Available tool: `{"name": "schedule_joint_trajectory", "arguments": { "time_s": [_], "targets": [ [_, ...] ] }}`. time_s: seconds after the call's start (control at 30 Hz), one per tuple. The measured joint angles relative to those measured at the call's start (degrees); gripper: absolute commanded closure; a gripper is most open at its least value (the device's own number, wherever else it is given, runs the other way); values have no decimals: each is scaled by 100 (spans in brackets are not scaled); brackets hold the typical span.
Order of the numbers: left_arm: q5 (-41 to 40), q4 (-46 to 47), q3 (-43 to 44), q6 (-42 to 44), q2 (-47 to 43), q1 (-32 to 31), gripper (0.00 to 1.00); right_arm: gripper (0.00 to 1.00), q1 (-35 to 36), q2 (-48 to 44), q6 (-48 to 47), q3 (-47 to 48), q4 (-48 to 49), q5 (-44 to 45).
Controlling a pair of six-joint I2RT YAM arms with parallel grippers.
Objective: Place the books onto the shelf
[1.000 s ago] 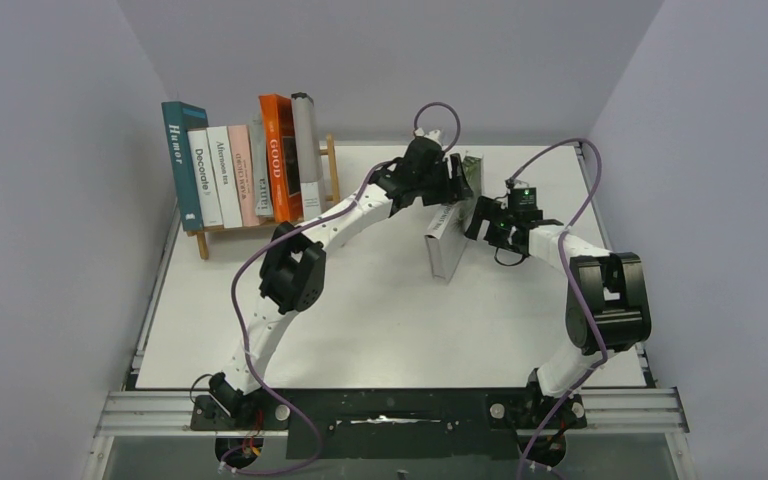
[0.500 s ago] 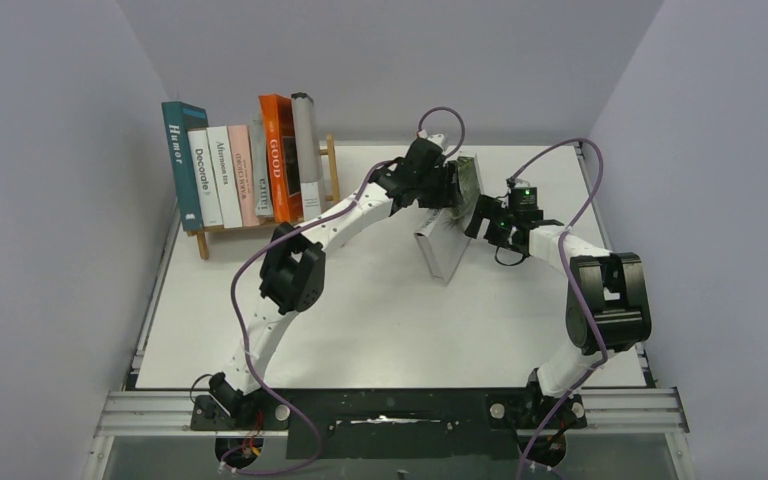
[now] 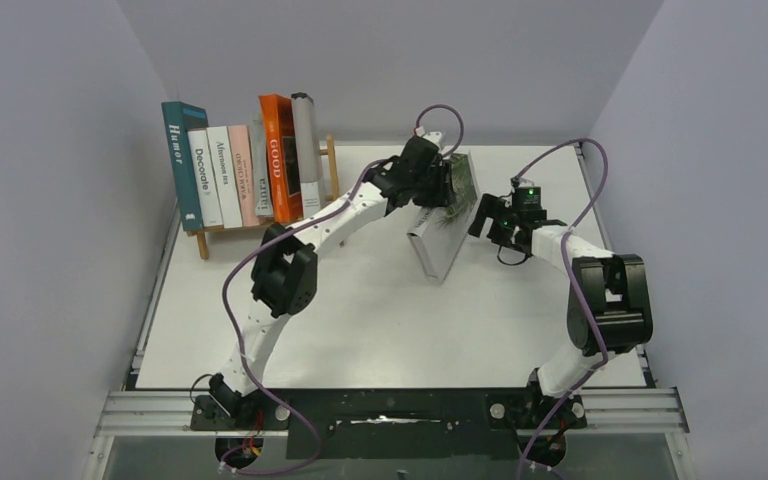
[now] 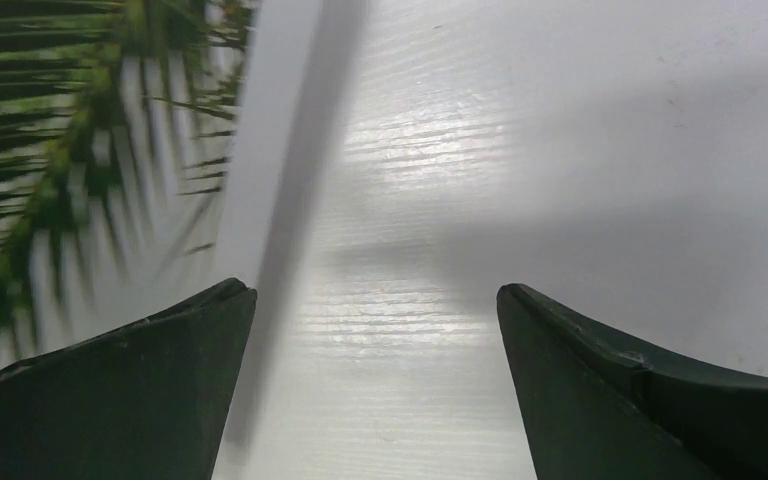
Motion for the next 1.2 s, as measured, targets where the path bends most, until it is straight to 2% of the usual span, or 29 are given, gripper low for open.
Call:
{"name": "schedule_joint_trajectory", "arguments": {
  "time_s": [0.23,0.4,0.6,0.7,0.87,1.07,1.2],
  "targets": [
    [-520,-96,-63,273,-931,269,100,1,-146,-188,-2,-22,-39,90],
    [-1438,-33,-103,680,-2138,470,100,1,-162,-221,-7,-26,-61,105],
    [-2774,1056,-1340,1397,-4105,468,100,1,-114,-221,-9,-26,-149,151],
    [-3200,1491,-1764,1646,-4629,568,100,1,-33,-221,-7,-17,-208,175],
    [-3617,2170,-2605,1923,-4876,848,100,1,114,-221,-7,28,-256,190],
    [-3663,2623,-3720,2186,-4868,927,100,1,177,-221,-9,39,-271,232],
    [-3670,2997,-4135,2382,-4868,968,100,1,177,-221,-9,39,-297,254]
  ]
}}
